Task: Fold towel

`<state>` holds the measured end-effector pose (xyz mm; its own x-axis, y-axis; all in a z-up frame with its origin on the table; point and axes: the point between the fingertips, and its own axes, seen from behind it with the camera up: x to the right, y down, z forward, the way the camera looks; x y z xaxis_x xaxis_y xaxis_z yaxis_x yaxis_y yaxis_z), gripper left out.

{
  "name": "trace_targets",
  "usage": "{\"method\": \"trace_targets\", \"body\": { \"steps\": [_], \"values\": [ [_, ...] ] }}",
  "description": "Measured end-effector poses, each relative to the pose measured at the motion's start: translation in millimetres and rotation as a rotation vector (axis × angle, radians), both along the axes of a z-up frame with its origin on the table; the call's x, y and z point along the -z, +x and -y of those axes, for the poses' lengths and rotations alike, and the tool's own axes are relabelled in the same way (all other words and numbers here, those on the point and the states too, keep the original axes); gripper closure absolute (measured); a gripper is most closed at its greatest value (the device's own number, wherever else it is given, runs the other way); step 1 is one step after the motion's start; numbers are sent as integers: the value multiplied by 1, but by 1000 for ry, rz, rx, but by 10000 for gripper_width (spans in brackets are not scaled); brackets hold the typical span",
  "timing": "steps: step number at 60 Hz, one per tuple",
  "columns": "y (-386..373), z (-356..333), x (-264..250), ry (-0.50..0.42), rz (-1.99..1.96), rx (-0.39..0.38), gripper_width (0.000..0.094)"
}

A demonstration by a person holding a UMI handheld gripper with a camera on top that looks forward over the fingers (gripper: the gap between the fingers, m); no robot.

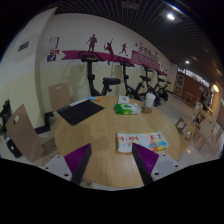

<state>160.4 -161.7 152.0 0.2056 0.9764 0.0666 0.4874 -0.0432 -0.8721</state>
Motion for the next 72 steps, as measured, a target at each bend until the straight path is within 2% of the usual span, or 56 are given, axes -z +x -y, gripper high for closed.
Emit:
{"method": "trace_targets", "body": {
  "steps": [26,33,39,41,45,49,54,60,68,72],
  "values": [
    [-115,-49,123,-59,25,3,72],
    [-130,-61,141,-45,52,7,73],
    [-139,-64,157,-40,95,-7,119],
    [-142,-64,159,-37,97,-14,147],
    [-148,-65,162,-29,100,-23,521],
    [-147,-85,160,57,116,36,895],
    [-149,-75,161,65,152,18,909],
    [-151,-35,148,-137,156,-43,910],
    [-149,-14,92,-270,102,-87,912],
    [-146,-25,65,-317,67,-82,912]
  ]
}}
